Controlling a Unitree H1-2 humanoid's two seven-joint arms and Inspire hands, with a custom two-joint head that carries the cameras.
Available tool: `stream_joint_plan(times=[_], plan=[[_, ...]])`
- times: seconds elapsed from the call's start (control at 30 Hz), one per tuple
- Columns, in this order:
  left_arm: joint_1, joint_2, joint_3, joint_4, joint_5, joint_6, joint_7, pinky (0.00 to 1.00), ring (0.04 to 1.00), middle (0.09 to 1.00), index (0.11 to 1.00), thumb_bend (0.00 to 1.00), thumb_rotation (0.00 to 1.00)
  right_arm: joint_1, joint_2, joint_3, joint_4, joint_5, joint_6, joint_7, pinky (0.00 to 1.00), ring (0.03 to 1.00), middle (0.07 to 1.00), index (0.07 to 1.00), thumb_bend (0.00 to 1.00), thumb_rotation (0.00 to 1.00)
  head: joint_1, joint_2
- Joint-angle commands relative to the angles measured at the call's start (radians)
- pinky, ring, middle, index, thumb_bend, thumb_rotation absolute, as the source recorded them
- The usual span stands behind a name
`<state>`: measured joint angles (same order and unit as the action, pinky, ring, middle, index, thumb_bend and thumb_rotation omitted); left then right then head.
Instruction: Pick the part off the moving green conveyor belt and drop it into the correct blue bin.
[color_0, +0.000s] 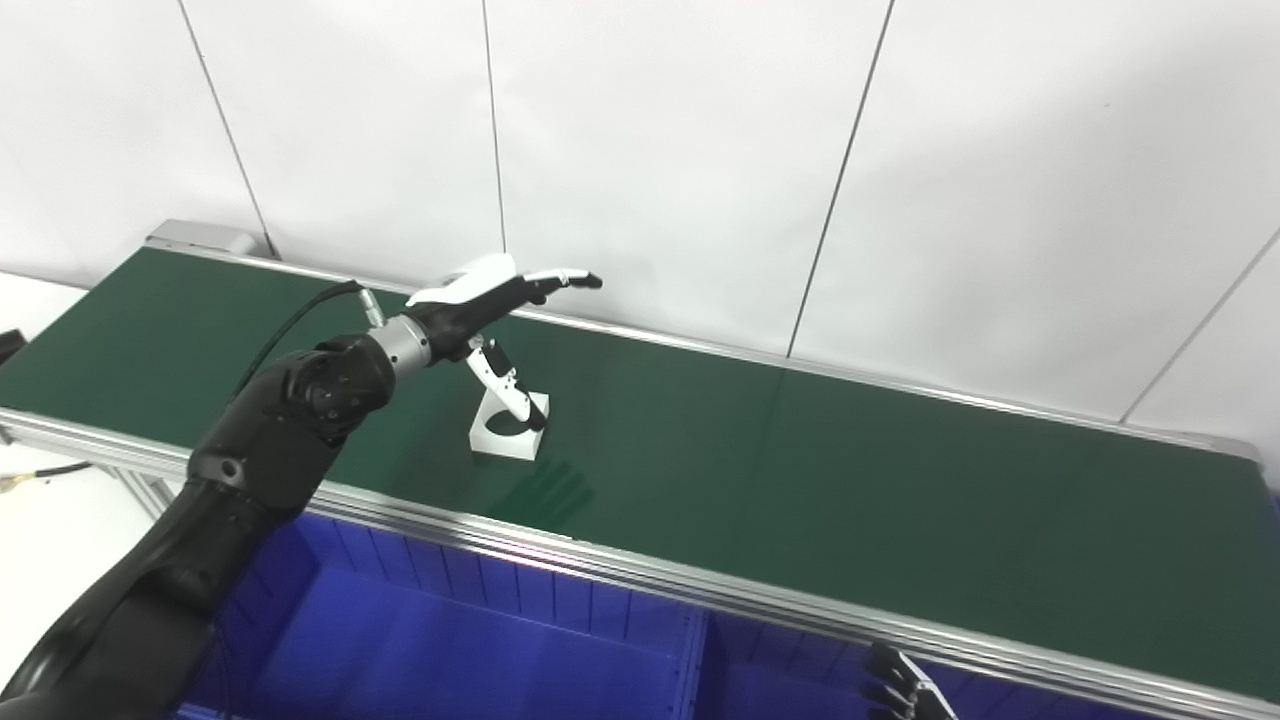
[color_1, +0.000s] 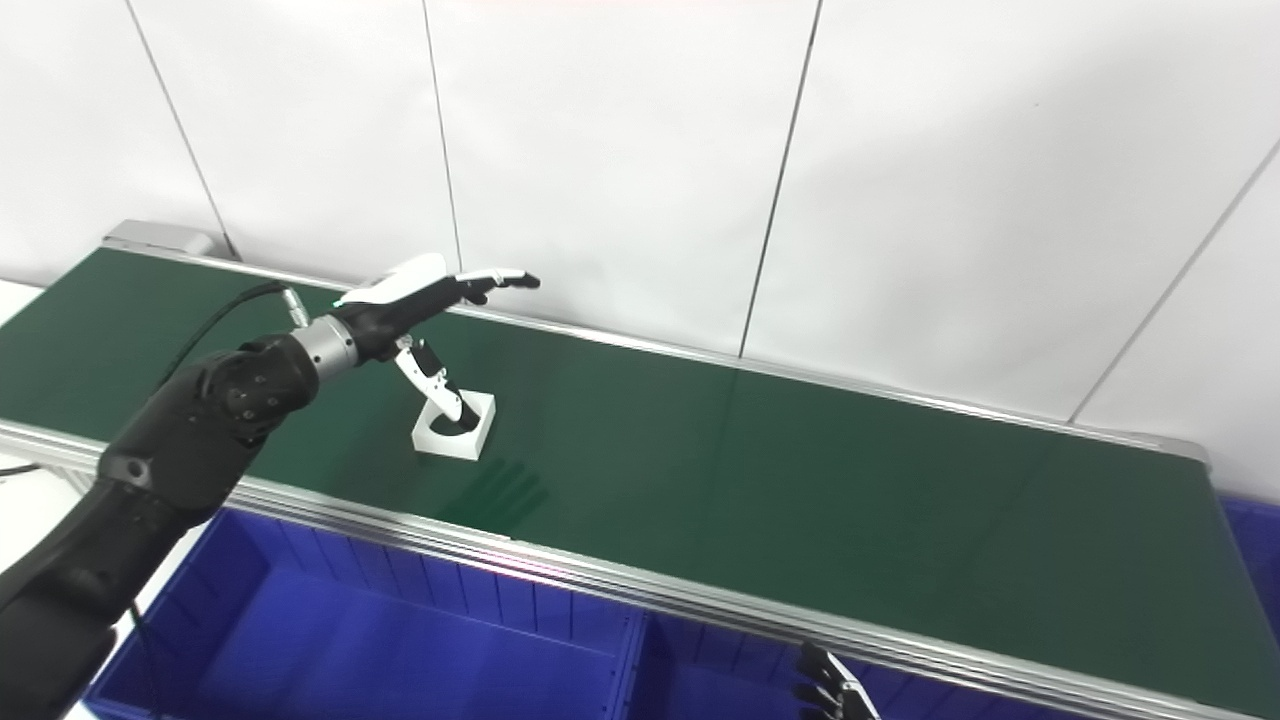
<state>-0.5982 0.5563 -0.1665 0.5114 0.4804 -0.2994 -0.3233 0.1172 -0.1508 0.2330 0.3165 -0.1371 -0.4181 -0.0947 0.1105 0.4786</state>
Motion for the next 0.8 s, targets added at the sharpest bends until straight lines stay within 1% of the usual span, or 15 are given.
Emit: stream_joint_plan(times=[0.0, 0.03, 0.07, 0.17, 0.27, 0.43, 0.57, 0.63, 0.77], plan=[[-0.071, 0.034, -0.007, 0.014, 0.018, 0.0, 0.026, 0.96, 0.954, 0.932, 0.908, 1.0, 0.1, -0.011, -0.009, 0.006, -0.016, -0.002, -0.052, -0.02, 0.72, 0.773, 0.824, 0.837, 0.66, 0.0, 0.001, 0.001], [-0.079, 0.033, -0.016, 0.035, 0.026, -0.011, 0.031, 0.96, 0.947, 0.926, 0.903, 1.0, 0.1, -0.01, -0.011, 0.007, -0.016, -0.003, -0.052, -0.024, 0.72, 0.773, 0.824, 0.836, 0.66, 0.0, -0.001, 0.0], [-0.085, 0.031, -0.026, 0.052, 0.034, -0.019, 0.036, 0.97, 0.94, 0.919, 0.898, 1.0, 0.13, -0.008, -0.012, 0.008, -0.015, -0.003, -0.051, -0.026, 0.72, 0.774, 0.825, 0.837, 0.66, 0.0, -0.002, 0.0], [-0.093, 0.024, -0.045, 0.078, 0.044, -0.015, 0.035, 1.0, 0.958, 0.924, 0.905, 1.0, 0.15, -0.002, -0.009, 0.003, -0.017, 0.01, -0.052, -0.021, 0.73, 0.779, 0.828, 0.84, 0.66, 0.0, -0.01, 0.001], [-0.09, 0.018, -0.054, 0.079, 0.046, 0.002, 0.034, 1.0, 0.974, 0.934, 0.912, 1.0, 0.14, 0.003, -0.007, 0.0, -0.02, 0.018, -0.052, -0.015, 0.73, 0.784, 0.83, 0.842, 0.66, 0.0, -0.01, 0.001], [-0.082, 0.005, -0.078, 0.082, 0.083, 0.019, 0.068, 1.0, 0.984, 0.938, 0.917, 0.99, 0.13, 0.004, -0.007, 0.001, -0.019, 0.015, -0.052, -0.018, 0.72, 0.782, 0.83, 0.843, 0.66, 0.0, -0.012, 0.0], [-0.097, -0.009, -0.097, 0.16, 0.086, -0.021, 0.093, 1.0, 0.978, 0.928, 0.909, 0.99, 0.13, 0.004, -0.007, 0.002, -0.019, 0.006, -0.052, -0.023, 0.72, 0.782, 0.83, 0.845, 0.66, 0.0, -0.02, 0.001], [-0.096, -0.012, -0.106, 0.178, 0.083, -0.038, 0.101, 1.0, 0.965, 0.924, 0.9, 0.99, 0.13, 0.007, -0.006, 0.001, -0.023, 0.004, -0.052, -0.025, 0.72, 0.781, 0.829, 0.845, 0.66, 0.0, -0.02, 0.003], [-0.078, -0.025, -0.121, 0.167, 0.073, -0.011, 0.087, 1.0, 0.961, 0.926, 0.904, 0.98, 0.12, 0.012, -0.007, 0.002, -0.027, 0.004, -0.052, -0.028, 0.72, 0.78, 0.827, 0.843, 0.66, 0.0, -0.021, 0.005]])
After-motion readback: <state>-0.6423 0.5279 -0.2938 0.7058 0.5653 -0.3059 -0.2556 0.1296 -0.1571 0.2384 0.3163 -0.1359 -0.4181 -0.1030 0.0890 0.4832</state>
